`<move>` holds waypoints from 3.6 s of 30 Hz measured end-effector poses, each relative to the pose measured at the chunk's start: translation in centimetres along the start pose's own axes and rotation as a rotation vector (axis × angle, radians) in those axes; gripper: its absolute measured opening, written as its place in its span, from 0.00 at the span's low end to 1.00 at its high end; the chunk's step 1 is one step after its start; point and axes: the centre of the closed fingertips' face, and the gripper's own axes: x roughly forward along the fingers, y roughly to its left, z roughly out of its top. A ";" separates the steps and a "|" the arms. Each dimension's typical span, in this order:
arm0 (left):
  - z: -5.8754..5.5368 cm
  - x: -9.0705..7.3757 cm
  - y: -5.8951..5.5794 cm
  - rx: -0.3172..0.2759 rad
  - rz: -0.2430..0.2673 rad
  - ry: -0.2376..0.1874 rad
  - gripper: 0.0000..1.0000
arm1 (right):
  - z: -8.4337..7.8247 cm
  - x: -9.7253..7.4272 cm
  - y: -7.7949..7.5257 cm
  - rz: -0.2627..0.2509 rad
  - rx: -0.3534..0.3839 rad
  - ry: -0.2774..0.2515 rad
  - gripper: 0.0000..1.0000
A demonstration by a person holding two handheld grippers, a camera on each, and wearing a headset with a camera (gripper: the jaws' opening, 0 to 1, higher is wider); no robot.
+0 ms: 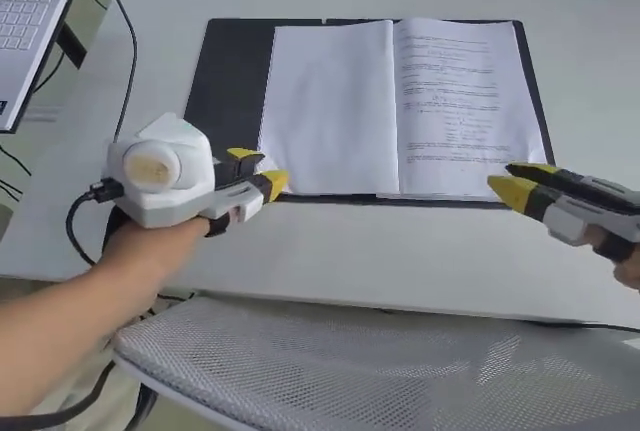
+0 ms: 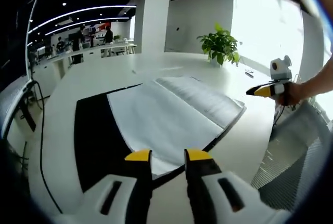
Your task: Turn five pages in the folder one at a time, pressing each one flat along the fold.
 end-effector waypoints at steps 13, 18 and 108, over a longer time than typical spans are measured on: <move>1.6 -6.3 -0.5 -0.124 0.013 -0.080 0.26 | 1.4 -6.3 0.6 -0.126 0.017 -0.087 0.24; 1.9 -8.3 -1.1 -0.143 0.010 -0.100 0.26 | 0.9 -7.8 0.6 -0.175 0.039 -0.105 0.24; 2.8 20.4 -20.4 0.145 -0.034 0.033 0.55 | 1.7 -6.8 -7.1 -0.146 0.167 -0.151 0.30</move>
